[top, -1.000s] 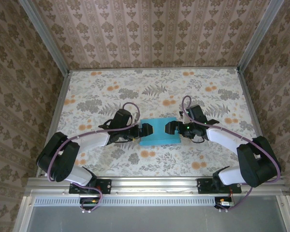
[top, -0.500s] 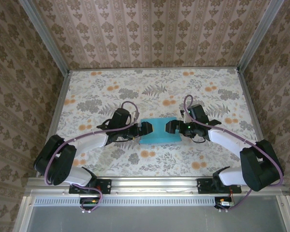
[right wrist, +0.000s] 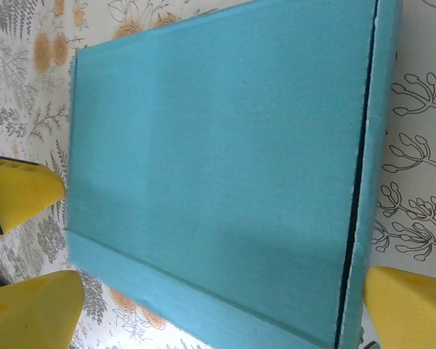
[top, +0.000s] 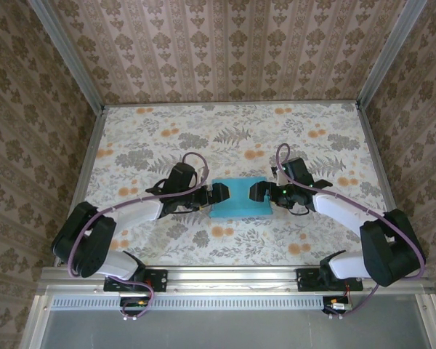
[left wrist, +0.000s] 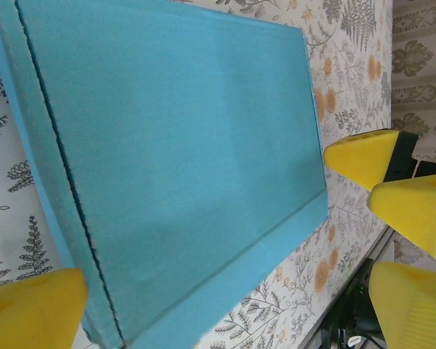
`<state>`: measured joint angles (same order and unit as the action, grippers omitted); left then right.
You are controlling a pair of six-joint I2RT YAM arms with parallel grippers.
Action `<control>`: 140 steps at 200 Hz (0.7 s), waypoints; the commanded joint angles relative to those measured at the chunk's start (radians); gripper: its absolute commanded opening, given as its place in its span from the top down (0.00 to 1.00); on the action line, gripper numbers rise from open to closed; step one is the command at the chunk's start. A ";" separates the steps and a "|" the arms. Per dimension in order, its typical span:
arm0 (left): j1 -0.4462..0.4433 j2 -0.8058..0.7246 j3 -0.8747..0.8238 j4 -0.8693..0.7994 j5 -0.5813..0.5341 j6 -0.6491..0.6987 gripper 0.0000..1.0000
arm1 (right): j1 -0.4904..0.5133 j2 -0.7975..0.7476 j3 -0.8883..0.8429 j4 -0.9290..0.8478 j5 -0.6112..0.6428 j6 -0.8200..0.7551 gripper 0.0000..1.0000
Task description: Fold the paper box
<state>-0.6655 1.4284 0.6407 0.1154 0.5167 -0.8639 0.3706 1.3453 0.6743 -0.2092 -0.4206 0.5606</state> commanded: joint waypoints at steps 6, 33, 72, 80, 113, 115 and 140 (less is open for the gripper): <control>0.001 0.030 -0.015 0.007 -0.007 0.019 0.00 | 0.003 0.013 0.011 -0.021 0.040 -0.006 0.00; 0.002 0.047 -0.013 -0.007 -0.018 0.031 0.00 | 0.002 0.026 0.010 -0.024 0.060 -0.010 0.00; -0.001 0.057 -0.016 -0.011 -0.025 0.035 0.00 | 0.003 0.036 0.008 -0.007 0.043 -0.011 0.00; -0.002 0.056 -0.015 -0.007 -0.023 0.033 0.00 | 0.002 0.038 0.007 0.000 0.032 -0.011 0.00; -0.003 0.055 -0.003 0.014 -0.004 0.024 0.00 | 0.004 0.040 0.010 0.014 0.010 -0.008 0.00; -0.003 0.055 -0.003 0.018 -0.002 0.023 0.00 | 0.004 0.040 0.010 0.014 0.010 -0.008 0.00; -0.006 0.056 0.002 0.025 0.007 0.019 0.00 | 0.004 0.040 0.007 0.026 0.001 -0.005 0.00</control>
<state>-0.6662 1.4799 0.6350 0.1207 0.5026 -0.8532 0.3706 1.3750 0.6743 -0.2047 -0.3969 0.5564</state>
